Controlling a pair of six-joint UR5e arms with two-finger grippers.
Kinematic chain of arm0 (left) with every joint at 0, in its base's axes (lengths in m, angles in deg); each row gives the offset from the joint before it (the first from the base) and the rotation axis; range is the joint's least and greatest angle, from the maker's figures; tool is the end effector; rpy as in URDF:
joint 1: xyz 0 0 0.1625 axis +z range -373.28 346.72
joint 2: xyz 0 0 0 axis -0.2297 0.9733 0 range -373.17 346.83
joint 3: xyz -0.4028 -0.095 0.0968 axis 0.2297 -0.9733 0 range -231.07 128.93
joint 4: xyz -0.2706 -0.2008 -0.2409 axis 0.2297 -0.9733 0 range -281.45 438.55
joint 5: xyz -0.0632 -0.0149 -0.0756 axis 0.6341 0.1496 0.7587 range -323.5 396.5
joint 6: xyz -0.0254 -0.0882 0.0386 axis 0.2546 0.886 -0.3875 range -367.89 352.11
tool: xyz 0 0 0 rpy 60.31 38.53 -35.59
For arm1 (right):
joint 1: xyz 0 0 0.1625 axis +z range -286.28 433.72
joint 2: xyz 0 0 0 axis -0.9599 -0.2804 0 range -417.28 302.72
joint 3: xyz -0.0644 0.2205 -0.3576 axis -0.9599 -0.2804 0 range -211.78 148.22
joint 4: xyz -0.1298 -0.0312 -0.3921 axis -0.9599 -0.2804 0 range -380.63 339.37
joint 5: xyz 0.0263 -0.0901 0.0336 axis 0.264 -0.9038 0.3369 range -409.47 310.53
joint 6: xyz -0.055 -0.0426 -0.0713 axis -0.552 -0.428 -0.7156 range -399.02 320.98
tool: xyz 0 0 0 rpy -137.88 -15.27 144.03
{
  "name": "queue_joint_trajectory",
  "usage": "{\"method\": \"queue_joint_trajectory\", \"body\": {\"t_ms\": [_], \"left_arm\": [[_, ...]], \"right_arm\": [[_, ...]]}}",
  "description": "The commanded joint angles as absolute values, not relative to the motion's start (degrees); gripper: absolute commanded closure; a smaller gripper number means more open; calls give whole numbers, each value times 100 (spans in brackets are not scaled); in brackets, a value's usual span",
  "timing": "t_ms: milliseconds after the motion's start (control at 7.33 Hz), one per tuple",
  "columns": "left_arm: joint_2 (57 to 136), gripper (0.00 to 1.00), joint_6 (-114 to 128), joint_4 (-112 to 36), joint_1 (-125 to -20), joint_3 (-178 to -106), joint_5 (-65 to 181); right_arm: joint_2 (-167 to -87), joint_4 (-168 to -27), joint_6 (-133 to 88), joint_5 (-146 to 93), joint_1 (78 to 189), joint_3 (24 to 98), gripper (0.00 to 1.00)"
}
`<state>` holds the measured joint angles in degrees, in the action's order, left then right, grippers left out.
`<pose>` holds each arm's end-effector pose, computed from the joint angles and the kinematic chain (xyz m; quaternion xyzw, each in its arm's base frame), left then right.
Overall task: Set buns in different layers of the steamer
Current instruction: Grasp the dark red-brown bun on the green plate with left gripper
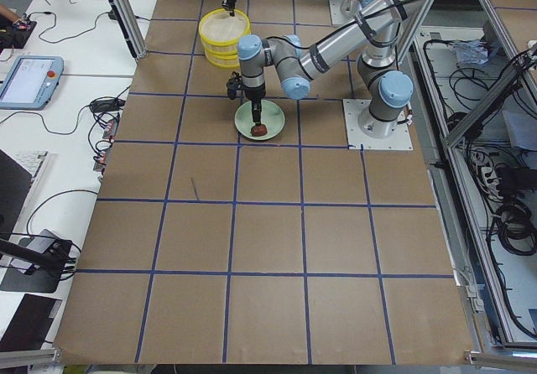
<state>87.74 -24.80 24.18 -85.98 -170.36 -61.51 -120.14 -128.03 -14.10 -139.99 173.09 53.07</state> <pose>0.0263 -0.4856 0.2204 -0.0006 0.9968 0.0585 0.0550 0.2364 -0.6187 0.2866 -0.1349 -0.9900 -0.0369 0.0162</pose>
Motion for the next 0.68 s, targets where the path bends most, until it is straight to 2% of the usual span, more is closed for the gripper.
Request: {"method": "queue_joint_trajectory", "body": {"t_ms": [0,273,409,545], "left_arm": [[8834,2,-2538,2458,-8517,-17086,-6132],[8878,4,-2547,2467,-8517,-17086,-6054],[8905,4,-2547,2467,-8517,-17060,-6053],[8974,7,-2547,2476,-8517,-17042,-6044]], "right_arm": [[-12029,-12803,-1388,-13999,17303,5425,88],[-12056,-12794,-1371,-13991,17303,5452,87],[-12056,-12785,-1362,-13991,17303,5461,83],[-12056,-12794,-1362,-13991,17312,5461,47]]}}
